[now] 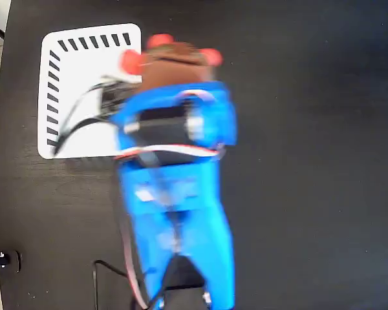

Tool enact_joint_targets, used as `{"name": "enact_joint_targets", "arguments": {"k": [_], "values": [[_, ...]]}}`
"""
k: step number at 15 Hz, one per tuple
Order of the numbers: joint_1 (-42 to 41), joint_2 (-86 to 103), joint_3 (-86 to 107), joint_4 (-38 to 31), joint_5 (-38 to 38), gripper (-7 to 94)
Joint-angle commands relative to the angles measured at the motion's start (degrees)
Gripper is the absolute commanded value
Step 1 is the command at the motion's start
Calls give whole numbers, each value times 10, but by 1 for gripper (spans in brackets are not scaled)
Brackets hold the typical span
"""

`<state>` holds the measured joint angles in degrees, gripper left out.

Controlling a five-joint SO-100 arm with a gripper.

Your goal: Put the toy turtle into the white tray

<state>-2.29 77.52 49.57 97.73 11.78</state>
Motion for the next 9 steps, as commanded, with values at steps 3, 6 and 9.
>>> {"name": "enact_joint_targets", "arguments": {"k": [3, 6, 9], "values": [[-105, 4, -54, 5, 51, 0], [-149, -47, -90, 4, 60, 0], [-173, -120, -154, 4, 64, 0]]}}
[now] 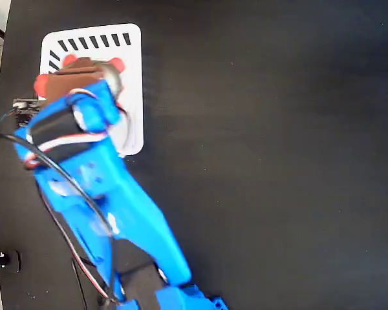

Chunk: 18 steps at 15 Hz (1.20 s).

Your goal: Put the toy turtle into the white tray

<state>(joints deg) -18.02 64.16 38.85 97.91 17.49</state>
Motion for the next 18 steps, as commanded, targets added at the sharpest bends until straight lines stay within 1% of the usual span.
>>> {"name": "enact_joint_targets", "arguments": {"k": [1, 7, 8, 10, 12, 13, 14, 16, 18], "values": [[-21, -7, -62, 3, 7, 0], [-33, -101, -103, -5, 13, 0], [-33, -110, -103, -6, 12, 1], [-32, -121, -98, -12, 14, 8], [-31, -127, -80, -20, 4, 32], [-33, -127, -69, -25, 2, 46], [-33, -126, -66, -25, 1, 54], [-33, -125, -62, -21, -3, 59], [-35, -123, -54, -21, -3, 59]]}}
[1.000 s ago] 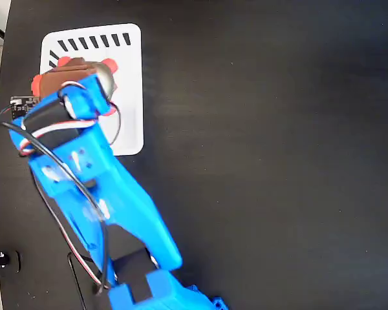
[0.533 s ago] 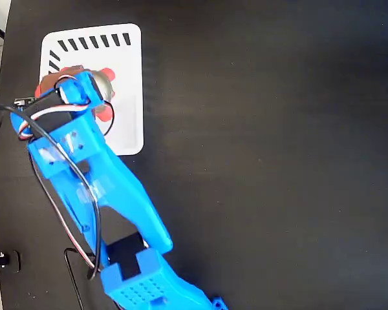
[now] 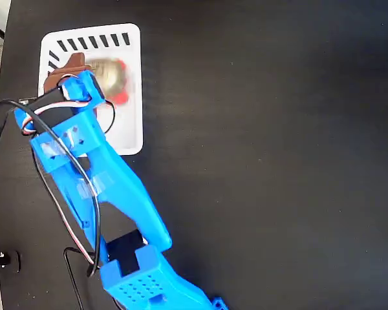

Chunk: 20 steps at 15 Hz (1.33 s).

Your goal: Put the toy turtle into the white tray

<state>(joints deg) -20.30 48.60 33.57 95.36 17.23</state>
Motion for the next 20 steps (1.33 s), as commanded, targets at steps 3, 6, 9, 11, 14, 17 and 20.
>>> {"name": "enact_joint_targets", "arguments": {"k": [3, 6, 9, 11, 14, 17, 20], "values": [[-15, 52, 5, 4, 8, 59], [-7, 134, 18, -3, 18, 3], [4, 228, 63, -16, 10, 0], [20, 330, 174, -77, -5, 0], [61, 511, 440, -236, -31, 0], [98, 641, 683, -361, -63, 0], [137, 789, 889, -425, -96, 0]]}}
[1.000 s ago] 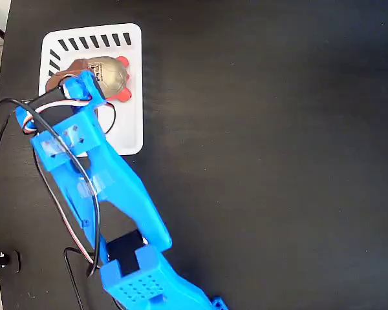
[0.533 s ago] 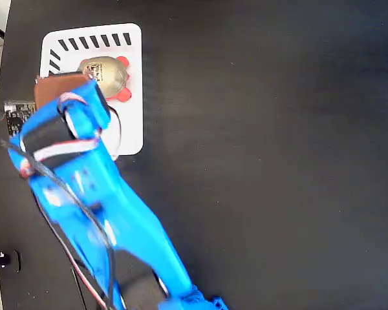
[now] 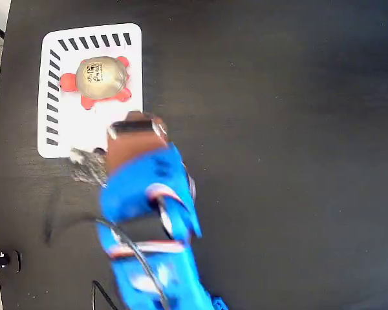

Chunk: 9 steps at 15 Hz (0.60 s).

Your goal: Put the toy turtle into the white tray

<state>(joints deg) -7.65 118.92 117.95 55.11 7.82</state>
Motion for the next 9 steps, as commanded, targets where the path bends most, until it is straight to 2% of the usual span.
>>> {"name": "enact_joint_targets", "arguments": {"k": [1, 5, 9], "values": [[24, 136, 101, -26, -12, 0], [53, 345, 292, -11, -49, 0], [52, 535, 402, 76, -60, 0]]}}
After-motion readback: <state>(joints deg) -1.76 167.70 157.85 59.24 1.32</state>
